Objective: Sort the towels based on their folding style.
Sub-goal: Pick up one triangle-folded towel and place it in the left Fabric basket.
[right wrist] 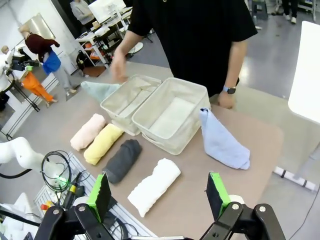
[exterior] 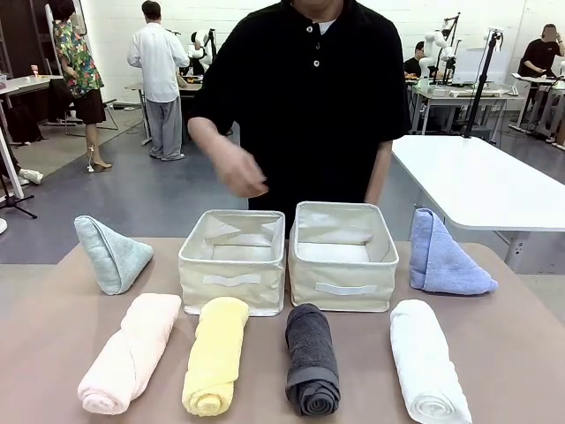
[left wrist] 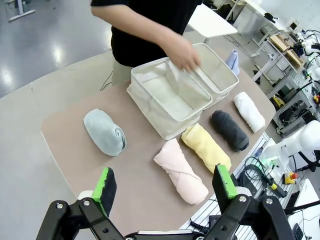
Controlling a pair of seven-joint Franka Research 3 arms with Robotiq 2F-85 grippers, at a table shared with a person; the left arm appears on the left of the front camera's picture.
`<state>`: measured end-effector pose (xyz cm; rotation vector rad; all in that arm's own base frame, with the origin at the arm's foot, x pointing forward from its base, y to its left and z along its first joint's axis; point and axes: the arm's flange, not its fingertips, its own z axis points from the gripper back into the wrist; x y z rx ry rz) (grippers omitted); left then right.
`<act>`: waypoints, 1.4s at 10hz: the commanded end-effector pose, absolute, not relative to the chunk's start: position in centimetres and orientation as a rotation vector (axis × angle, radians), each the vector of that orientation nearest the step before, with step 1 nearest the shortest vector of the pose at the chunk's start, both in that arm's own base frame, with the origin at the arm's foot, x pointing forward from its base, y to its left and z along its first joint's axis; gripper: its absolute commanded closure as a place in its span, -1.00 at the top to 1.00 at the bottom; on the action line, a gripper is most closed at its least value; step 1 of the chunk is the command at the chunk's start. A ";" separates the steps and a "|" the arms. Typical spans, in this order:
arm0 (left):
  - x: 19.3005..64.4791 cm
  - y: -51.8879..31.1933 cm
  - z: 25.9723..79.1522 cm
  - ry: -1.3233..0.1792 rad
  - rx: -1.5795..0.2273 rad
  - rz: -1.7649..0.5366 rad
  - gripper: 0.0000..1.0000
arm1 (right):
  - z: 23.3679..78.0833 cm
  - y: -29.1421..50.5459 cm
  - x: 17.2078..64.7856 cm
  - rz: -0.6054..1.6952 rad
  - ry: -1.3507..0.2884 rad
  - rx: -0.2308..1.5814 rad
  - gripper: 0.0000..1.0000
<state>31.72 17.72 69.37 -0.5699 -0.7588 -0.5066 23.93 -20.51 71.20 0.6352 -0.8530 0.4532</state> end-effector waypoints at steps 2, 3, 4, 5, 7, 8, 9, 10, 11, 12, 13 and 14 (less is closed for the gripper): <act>31.7 17.8 69.6 -0.769 -0.584 -0.517 1.00 | 71.3 -20.7 24.0 0.476 -0.851 0.648 1.00; 31.7 17.8 69.6 -0.769 -0.584 -0.517 1.00 | 71.3 -20.7 24.0 0.476 -0.851 0.648 1.00; 31.7 17.8 69.6 -0.769 -0.584 -0.517 1.00 | 71.3 -20.7 24.0 0.476 -0.851 0.648 1.00; 31.7 17.8 69.6 -0.769 -0.584 -0.517 1.00 | 71.3 -20.7 24.0 0.476 -0.851 0.648 1.00; 31.7 17.8 69.6 -0.769 -0.584 -0.517 1.00 | 71.3 -20.7 24.0 0.476 -0.851 0.648 1.00; 31.7 17.8 69.6 -0.769 -0.584 -0.517 1.00 | 71.3 -20.7 24.0 0.476 -0.851 0.648 1.00; 31.7 17.7 69.5 -0.760 -0.569 -0.507 1.00 | 71.3 -20.7 24.0 0.476 -0.851 0.648 1.00; 33.3 16.6 68.0 -0.719 -0.423 -0.420 1.00 | 71.3 -20.7 24.0 0.476 -0.851 0.648 1.00; 35.2 15.2 66.5 -0.671 -0.267 -0.347 1.00 | 71.3 -20.7 24.0 0.476 -0.851 0.648 1.00; 36.9 13.3 64.6 -0.607 -0.148 -0.311 1.00 | 71.3 -20.7 24.0 0.476 -0.851 0.648 1.00; 38.0 11.6 62.8 -0.549 -0.086 -0.313 1.00 | 71.3 -20.7 24.0 0.476 -0.851 0.648 1.00; 39.3 10.0 61.1 -0.483 -0.085 -0.336 1.00 | 71.3 -20.7 24.0 0.476 -0.851 0.648 1.00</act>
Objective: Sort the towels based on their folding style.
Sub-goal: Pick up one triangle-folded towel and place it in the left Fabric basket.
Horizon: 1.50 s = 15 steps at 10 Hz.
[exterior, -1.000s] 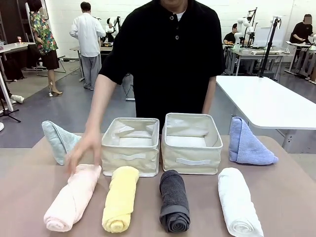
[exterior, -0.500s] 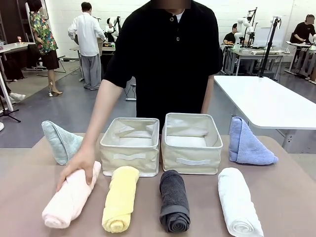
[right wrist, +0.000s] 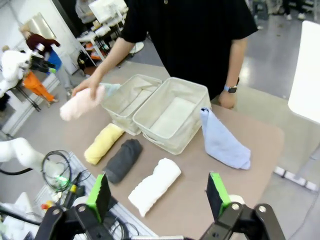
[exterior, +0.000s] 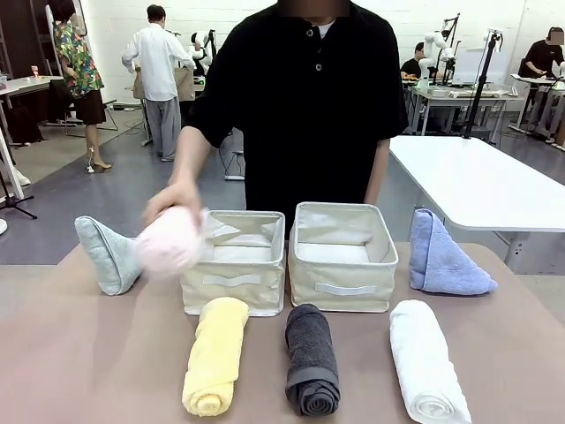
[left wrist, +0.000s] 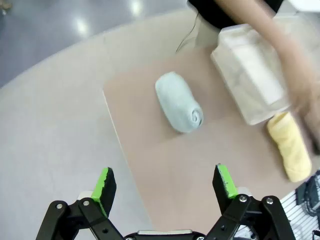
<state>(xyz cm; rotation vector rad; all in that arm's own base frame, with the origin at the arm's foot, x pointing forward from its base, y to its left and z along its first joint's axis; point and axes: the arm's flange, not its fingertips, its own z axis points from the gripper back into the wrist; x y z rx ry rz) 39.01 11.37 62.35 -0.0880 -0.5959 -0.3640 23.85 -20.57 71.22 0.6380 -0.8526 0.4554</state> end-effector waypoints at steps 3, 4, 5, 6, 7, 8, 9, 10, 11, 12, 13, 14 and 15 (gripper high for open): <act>41.9 5.8 55.0 -0.483 0.036 -0.293 1.00 | 71.3 -20.7 24.0 0.476 -0.851 0.648 1.00; 43.1 4.5 54.0 -0.486 0.052 -0.293 1.00 | 71.3 -20.7 24.0 0.476 -0.851 0.648 1.00; 44.0 3.1 53.5 -0.479 0.042 -0.286 1.00 | 71.3 -20.7 24.0 0.476 -0.851 0.648 1.00; 45.0 1.7 53.0 -0.474 0.044 -0.296 1.00 | 71.3 -20.7 24.0 0.476 -0.851 0.648 1.00; 45.6 0.5 52.4 -0.461 0.050 -0.298 1.00 | 71.3 -20.7 24.0 0.476 -0.851 0.648 1.00; 46.4 -0.7 51.4 -0.427 0.071 -0.300 1.00 | 71.3 -20.7 24.0 0.476 -0.851 0.648 1.00; 47.6 -1.3 50.0 -0.382 0.119 -0.292 1.00 | 71.3 -20.7 24.0 0.476 -0.851 0.648 1.00; 48.5 -1.6 48.8 -0.331 0.132 -0.272 1.00 | 71.3 -20.7 24.0 0.476 -0.851 0.648 1.00; 49.4 -1.6 48.0 -0.302 0.144 -0.253 1.00 | 71.3 -20.7 24.0 0.476 -0.851 0.648 1.00; 50.1 -1.6 48.0 -0.333 0.091 -0.267 1.00 | 71.3 -20.7 24.0 0.476 -0.851 0.648 1.00; 47.9 -1.6 47.8 -0.346 0.105 -0.292 1.00 | 71.3 -20.7 24.0 0.476 -0.851 0.648 1.00; 47.9 -1.6 47.8 -0.346 0.105 -0.292 1.00 | 71.3 -20.7 24.0 0.476 -0.851 0.648 1.00; 47.9 -1.6 47.8 -0.346 0.105 -0.292 1.00 | 71.3 -20.7 24.0 0.476 -0.851 0.648 1.00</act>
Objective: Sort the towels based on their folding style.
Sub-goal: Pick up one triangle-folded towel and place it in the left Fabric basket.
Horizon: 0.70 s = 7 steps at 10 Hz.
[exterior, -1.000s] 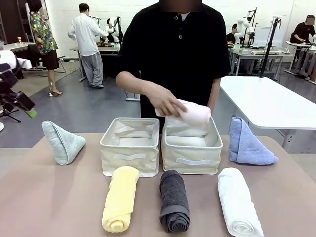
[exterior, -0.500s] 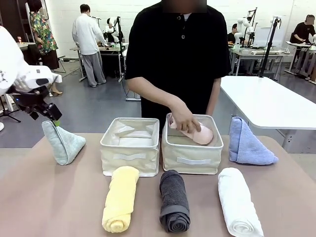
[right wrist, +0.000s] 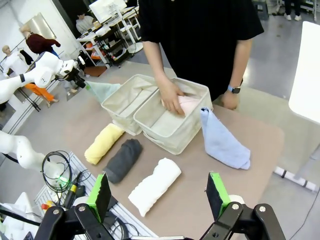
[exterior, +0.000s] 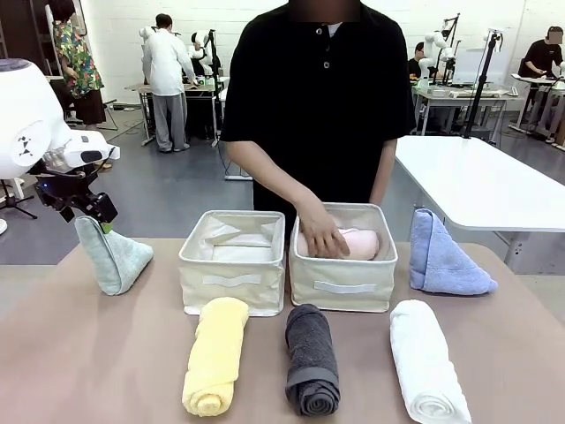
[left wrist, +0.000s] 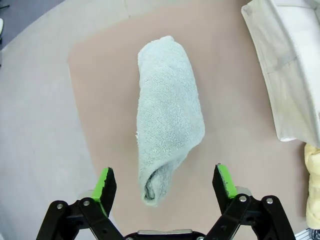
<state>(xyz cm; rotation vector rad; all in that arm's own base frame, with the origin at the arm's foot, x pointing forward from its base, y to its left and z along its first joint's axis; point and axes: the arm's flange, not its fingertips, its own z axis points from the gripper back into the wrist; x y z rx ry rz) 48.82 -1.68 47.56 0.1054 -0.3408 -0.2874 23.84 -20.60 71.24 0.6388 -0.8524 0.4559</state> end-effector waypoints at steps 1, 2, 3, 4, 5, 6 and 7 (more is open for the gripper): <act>47.9 -1.6 47.8 -0.346 0.105 -0.292 1.00 | 71.3 -20.7 24.0 0.476 -0.851 0.648 1.00; 47.9 -1.6 47.8 -0.346 0.105 -0.292 1.00 | 71.3 -20.7 24.0 0.476 -0.851 0.648 1.00; 48.7 -1.7 47.9 -0.347 0.106 -0.287 1.00 | 71.3 -20.7 24.0 0.476 -0.851 0.648 1.00; 49.7 -1.5 46.9 -0.279 0.099 -0.297 1.00 | 71.3 -20.7 24.0 0.476 -0.851 0.648 1.00; 50.6 -1.9 45.7 -0.210 0.093 -0.303 1.00 | 71.3 -20.7 24.0 0.476 -0.851 0.648 1.00; 51.5 -2.2 44.7 -0.184 0.100 -0.300 1.00 | 71.3 -20.7 24.0 0.476 -0.851 0.648 1.00; 52.4 -2.2 44.1 -0.161 0.098 -0.282 1.00 | 71.3 -20.7 24.0 0.476 -0.851 0.648 1.00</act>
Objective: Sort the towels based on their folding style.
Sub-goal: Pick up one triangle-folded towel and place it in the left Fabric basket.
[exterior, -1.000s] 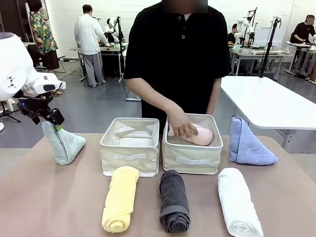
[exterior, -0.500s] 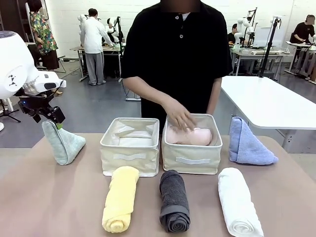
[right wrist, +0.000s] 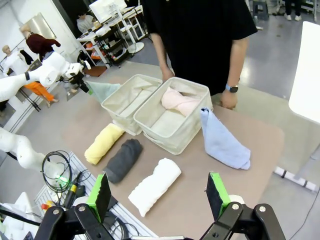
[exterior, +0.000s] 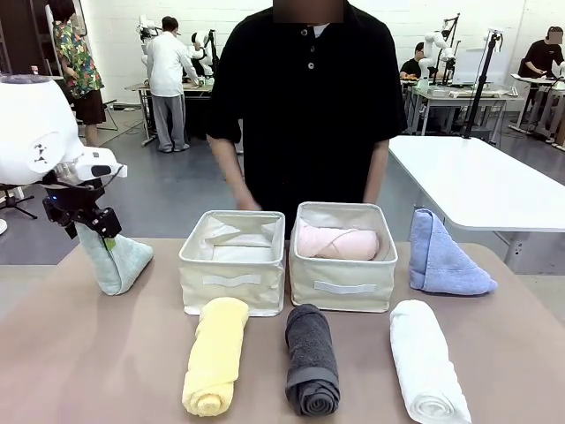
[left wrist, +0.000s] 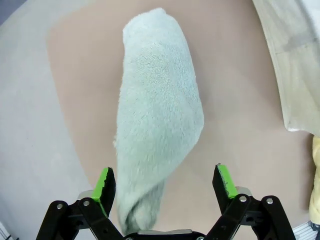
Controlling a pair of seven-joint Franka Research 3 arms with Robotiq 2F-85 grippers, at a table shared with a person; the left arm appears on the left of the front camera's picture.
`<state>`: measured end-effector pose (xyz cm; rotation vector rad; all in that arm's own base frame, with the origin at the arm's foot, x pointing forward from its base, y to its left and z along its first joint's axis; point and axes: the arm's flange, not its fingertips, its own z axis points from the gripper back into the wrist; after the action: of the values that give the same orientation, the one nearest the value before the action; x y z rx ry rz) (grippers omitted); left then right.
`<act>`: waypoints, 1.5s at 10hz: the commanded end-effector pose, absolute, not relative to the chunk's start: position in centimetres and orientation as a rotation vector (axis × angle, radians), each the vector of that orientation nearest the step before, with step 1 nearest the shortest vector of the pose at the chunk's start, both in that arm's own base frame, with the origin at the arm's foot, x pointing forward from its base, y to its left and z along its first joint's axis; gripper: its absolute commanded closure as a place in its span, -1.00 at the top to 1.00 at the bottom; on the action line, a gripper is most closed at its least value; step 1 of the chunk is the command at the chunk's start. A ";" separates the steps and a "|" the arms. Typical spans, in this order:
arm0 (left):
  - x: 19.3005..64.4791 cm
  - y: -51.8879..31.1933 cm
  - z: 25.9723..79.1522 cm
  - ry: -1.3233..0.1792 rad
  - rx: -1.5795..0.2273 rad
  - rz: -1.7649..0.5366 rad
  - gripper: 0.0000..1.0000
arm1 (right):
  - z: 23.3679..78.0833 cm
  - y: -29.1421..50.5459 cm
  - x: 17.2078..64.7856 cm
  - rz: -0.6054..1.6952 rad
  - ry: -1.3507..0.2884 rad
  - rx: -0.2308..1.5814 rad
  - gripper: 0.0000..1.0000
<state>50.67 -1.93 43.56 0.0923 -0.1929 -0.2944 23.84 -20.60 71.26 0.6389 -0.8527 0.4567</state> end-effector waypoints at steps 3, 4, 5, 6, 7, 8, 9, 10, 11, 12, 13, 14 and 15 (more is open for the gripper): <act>52.6 -2.3 44.1 -0.191 0.122 -0.256 1.00 | 71.3 -20.7 24.0 0.476 -0.851 0.648 1.00; 52.8 -2.3 44.0 -0.194 0.126 -0.254 1.00 | 71.3 -20.7 24.0 0.476 -0.851 0.648 1.00; 52.8 -2.3 43.8 -0.201 0.116 -0.258 0.35 | 71.3 -20.7 24.0 0.476 -0.851 0.648 1.00; 52.8 -2.3 43.9 -0.203 0.123 -0.261 -0.14 | 71.3 -20.7 24.0 0.476 -0.851 0.648 1.00; 52.7 -2.2 43.9 -0.203 0.128 -0.260 -0.14 | 71.3 -20.7 24.0 0.476 -0.851 0.648 1.00; 52.7 -2.2 44.0 -0.202 0.132 -0.260 -1.00 | 71.3 -20.7 24.0 0.476 -0.851 0.648 1.00; 52.7 -2.2 44.1 -0.201 0.133 -0.262 -0.43 | 71.3 -20.7 24.0 0.476 -0.851 0.648 1.00; 52.6 -2.2 44.1 -0.194 0.130 -0.268 -1.00 | 71.3 -20.7 24.0 0.476 -0.851 0.648 1.00; 52.6 -2.1 44.1 -0.182 0.125 -0.276 -1.00 | 71.3 -20.7 24.0 0.476 -0.851 0.648 1.00; 52.6 -2.1 44.1 -0.179 0.122 -0.277 -1.00 | 71.3 -20.7 24.0 0.476 -0.851 0.648 1.00; 52.2 -2.1 44.2 -0.176 0.110 -0.291 -1.00 | 71.3 -20.7 24.0 0.476 -0.851 0.648 1.00; 51.7 -2.2 44.6 -0.182 0.104 -0.320 -1.00 | 71.3 -20.7 24.0 0.476 -0.851 0.648 1.00; 51.1 -2.3 45.6 -0.199 0.107 -0.348 -1.00 | 71.3 -20.7 24.0 0.476 -0.851 0.648 1.00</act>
<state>52.33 -2.23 44.66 0.1017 -0.1929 -0.3061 23.88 -20.56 71.25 0.6398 -0.8521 0.4583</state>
